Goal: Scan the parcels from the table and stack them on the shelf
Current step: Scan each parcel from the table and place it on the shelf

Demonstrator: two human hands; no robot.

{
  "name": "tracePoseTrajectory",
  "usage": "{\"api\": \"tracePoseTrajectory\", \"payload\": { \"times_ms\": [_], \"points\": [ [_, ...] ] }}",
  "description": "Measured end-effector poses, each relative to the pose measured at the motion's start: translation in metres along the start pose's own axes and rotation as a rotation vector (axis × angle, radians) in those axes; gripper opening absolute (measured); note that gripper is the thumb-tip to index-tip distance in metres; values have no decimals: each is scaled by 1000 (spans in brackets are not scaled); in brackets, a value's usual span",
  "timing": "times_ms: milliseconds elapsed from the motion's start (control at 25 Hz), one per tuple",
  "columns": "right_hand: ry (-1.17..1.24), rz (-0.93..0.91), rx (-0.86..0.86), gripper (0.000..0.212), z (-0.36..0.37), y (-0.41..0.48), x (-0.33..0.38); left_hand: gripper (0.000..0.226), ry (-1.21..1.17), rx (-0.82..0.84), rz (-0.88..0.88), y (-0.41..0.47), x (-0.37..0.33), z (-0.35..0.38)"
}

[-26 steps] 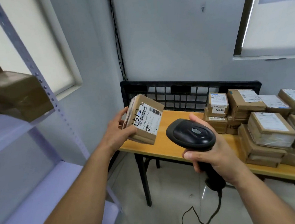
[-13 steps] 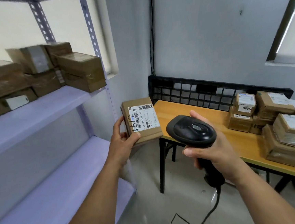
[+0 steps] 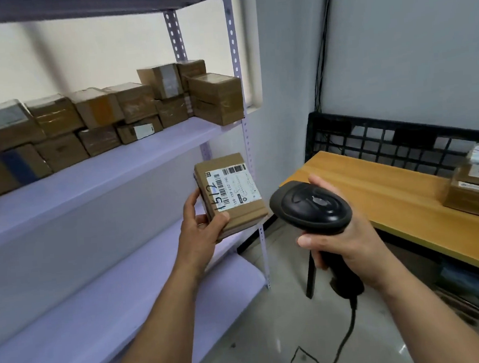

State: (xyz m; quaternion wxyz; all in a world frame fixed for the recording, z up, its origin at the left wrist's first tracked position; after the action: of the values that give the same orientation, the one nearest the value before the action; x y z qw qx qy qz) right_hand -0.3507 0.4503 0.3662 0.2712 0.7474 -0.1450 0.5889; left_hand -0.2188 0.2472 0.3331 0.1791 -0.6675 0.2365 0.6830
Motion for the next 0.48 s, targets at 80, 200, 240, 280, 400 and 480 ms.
{"api": "tracePoseTrajectory", "payload": {
  "times_ms": [80,200,240,280,400,480],
  "points": [
    [28,-7,21,104,15,-3,-2,62,7,-40,3,-13,-1,-20],
    [71,-24,94,106,46,-3,5,62,3,-106,31,-33,-8,-54],
    [76,-29,123,109,60,-3,9,62,3,-128,47,-39,-13,-69],
    [77,-36,150,109,74,-1,14,62,3,-151,64,-45,-19,-84],
    [60,-76,220,105,116,5,33,61,14,-234,105,-58,-36,-134],
    [44,-90,255,105,145,12,41,61,27,-281,126,-66,-46,-169]
  ]
}}
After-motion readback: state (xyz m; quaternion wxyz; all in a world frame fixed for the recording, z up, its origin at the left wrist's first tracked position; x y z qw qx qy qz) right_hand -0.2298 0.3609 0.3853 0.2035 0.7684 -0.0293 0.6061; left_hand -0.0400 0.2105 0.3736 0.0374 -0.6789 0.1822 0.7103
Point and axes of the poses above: each hand's wrist, its own y-axis towards the middle knuckle, its own z-axis out of the palm, x = y × z, the point moved 8 cm from there along y, towards the middle knuckle, and after that the axes turned 7 degrees about -y, right-handed, at the moved point
